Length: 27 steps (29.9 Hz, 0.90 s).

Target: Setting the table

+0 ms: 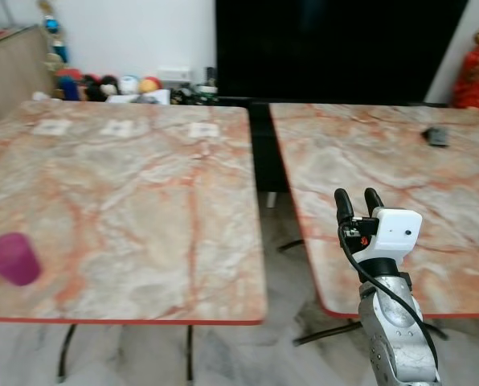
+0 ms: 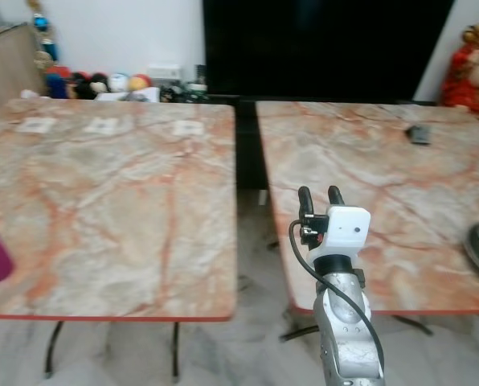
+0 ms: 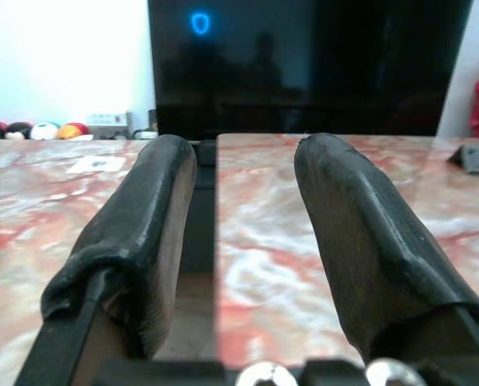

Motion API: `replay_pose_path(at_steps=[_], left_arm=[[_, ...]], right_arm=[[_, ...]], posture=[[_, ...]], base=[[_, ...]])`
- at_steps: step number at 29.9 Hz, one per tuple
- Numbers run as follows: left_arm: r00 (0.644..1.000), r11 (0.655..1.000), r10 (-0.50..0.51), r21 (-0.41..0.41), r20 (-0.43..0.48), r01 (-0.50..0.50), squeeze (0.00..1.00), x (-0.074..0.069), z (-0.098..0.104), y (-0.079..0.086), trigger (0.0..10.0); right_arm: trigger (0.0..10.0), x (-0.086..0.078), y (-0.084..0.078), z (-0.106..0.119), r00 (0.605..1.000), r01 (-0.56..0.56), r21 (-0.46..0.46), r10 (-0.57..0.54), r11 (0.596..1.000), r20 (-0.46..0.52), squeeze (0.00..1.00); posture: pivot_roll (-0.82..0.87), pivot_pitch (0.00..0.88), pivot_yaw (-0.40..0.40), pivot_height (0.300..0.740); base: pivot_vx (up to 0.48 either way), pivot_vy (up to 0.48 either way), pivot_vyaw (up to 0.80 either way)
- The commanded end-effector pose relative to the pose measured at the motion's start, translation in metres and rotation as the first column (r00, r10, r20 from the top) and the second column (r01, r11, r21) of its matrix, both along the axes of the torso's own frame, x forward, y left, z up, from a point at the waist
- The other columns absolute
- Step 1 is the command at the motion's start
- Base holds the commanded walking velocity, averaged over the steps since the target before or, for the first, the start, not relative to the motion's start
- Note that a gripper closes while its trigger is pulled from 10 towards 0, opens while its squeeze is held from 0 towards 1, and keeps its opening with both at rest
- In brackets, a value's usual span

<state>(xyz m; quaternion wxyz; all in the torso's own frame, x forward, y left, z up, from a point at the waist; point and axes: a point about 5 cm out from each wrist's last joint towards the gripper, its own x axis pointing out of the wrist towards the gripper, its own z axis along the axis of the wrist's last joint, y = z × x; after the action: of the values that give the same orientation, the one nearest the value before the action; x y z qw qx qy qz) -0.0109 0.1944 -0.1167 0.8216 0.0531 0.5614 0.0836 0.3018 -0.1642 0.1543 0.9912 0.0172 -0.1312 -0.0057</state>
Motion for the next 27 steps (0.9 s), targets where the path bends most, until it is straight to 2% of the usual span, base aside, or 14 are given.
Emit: replay_pose_path(at_steps=[1, 12, 13, 19, 20, 21, 23, 27], left_arm=[[0.997, 0.992, -0.079, -0.096, 0.005, 0.080, 0.00, 0.003, -0.003, -0.028, 10.0], [0.996, 0.992, -0.092, -0.088, 0.010, 0.093, 0.00, 0.007, -0.003, -0.026, 10.0], [0.995, 0.992, -0.095, -0.087, 0.011, 0.095, 0.00, 0.008, -0.003, -0.026, 10.0], [0.995, 0.991, -0.102, -0.086, 0.010, 0.102, 0.00, 0.008, -0.003, -0.026, 10.0], [0.994, 0.991, -0.105, -0.086, 0.009, 0.105, 0.00, 0.008, -0.003, -0.026, 10.0], [0.994, 0.991, -0.105, -0.086, 0.009, 0.105, 0.00, 0.008, -0.003, -0.026, 10.0], [0.994, 0.990, -0.109, -0.087, 0.009, 0.110, 0.00, 0.008, -0.003, -0.026, 10.0], [0.994, 0.990, -0.109, -0.086, 0.011, 0.110, 0.00, 0.010, -0.003, -0.025, 10.0]], right_arm=[[10.0, -0.003, -0.011, -0.009, 0.999, 0.035, -0.008, -0.035, 0.999, -0.037, 0.00], [10.0, -0.007, -0.016, -0.040, 0.985, 0.004, -0.008, -0.006, 1.000, -0.175, 0.00], [10.0, -0.008, -0.018, -0.048, 0.977, 0.001, -0.014, -0.004, 1.000, -0.213, 0.00], [10.0, -0.014, -0.025, -0.069, 0.956, 0.025, -0.048, -0.037, 0.999, -0.290, 0.00], [10.0, -0.018, -0.025, -0.080, 0.945, 0.019, -0.038, -0.030, 0.999, -0.327, 0.00], [10.0, -0.018, -0.025, -0.080, 0.945, 0.019, -0.038, -0.030, 0.999, -0.327, 0.00], [10.0, -0.024, -0.024, -0.095, 0.926, -0.002, -0.028, -0.009, 1.000, -0.378, 0.00], [10.0, -0.027, -0.022, -0.104, 0.914, -0.022, -0.013, 0.015, 1.000, -0.405, 0.00]], posture=[[-0.01, 0.081, -0.025, 0.740], [-0.01, 0.071, -0.020, 0.740], [-0.01, 0.071, -0.019, 0.740], [-0.02, 0.066, -0.017, 0.740], [-0.02, 0.065, -0.018, 0.740], [-0.02, 0.065, -0.018, 0.740], [-0.02, 0.066, -0.016, 0.740], [-0.02, 0.064, -0.016, 0.740]], base=[[0.000, 0.000, 0.00], [0.000, 0.000, 0.00], [0.000, 0.000, 0.00], [0.000, 0.000, 0.00], [0.000, 0.000, 0.00], [0.000, 0.000, 0.00], [0.000, 0.000, 0.00], [0.000, 0.000, 0.00]])
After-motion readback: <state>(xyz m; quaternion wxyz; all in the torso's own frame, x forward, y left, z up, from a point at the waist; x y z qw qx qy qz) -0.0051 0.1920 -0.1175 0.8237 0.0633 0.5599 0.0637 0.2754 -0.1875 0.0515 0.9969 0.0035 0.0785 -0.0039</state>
